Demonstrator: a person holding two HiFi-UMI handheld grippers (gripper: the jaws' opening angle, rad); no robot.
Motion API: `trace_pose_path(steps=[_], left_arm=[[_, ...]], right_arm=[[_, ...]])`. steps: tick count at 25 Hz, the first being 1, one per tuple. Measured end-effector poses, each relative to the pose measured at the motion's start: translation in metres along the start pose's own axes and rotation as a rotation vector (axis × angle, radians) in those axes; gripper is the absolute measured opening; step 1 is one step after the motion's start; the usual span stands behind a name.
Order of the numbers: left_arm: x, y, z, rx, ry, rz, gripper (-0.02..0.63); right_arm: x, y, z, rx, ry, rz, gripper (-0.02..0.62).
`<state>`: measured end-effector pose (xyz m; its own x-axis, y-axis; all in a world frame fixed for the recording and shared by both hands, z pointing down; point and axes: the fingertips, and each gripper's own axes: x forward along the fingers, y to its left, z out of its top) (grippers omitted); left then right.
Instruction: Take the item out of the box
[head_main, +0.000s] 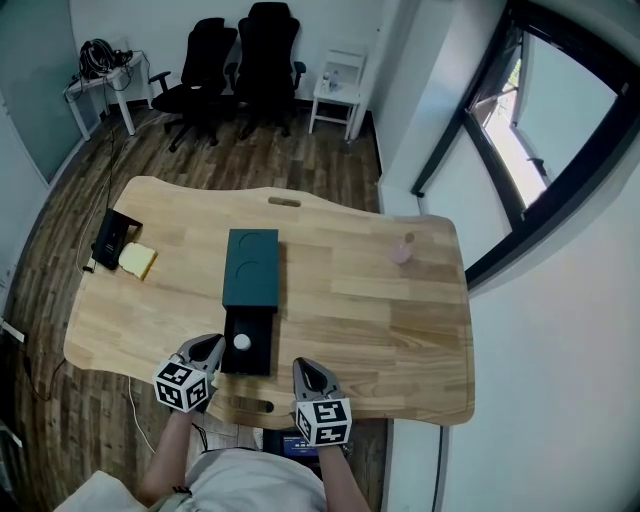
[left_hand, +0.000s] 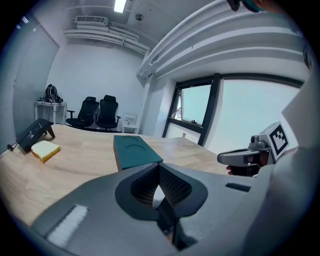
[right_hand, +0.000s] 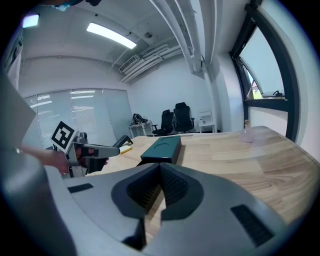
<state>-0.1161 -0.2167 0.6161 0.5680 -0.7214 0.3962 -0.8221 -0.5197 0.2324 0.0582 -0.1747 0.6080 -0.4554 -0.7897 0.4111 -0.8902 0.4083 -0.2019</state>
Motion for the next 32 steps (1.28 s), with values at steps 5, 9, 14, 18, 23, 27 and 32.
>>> trace_pose_path(steps=[5,9,14,18,23,27,32], left_arm=[[0.006,-0.004,-0.001,-0.022,0.001,-0.030,0.003],[0.019,-0.011,-0.021,0.003,0.091,-0.056,0.073],[0.031,-0.016,-0.044,0.067,0.195,-0.069,0.157],[0.042,-0.013,-0.062,0.113,0.281,-0.070,0.201],[0.050,-0.012,-0.074,0.152,0.356,-0.076,0.229],[0.056,-0.014,-0.082,0.186,0.407,-0.091,0.229],[0.060,-0.014,-0.084,0.207,0.417,-0.081,0.229]], right_arm=[[0.007,-0.003,-0.001,0.038,0.002,0.010,0.005],[0.013,-0.005,-0.003,0.065,0.010,0.030,0.006],[0.020,-0.006,-0.009,0.069,0.035,0.045,0.006],[0.027,-0.009,-0.017,0.095,0.069,0.064,0.006],[0.031,-0.014,-0.019,0.118,0.086,0.078,0.006],[0.030,-0.022,-0.021,0.129,0.094,0.067,0.006],[0.028,-0.028,-0.024,0.138,0.099,0.051,0.006]])
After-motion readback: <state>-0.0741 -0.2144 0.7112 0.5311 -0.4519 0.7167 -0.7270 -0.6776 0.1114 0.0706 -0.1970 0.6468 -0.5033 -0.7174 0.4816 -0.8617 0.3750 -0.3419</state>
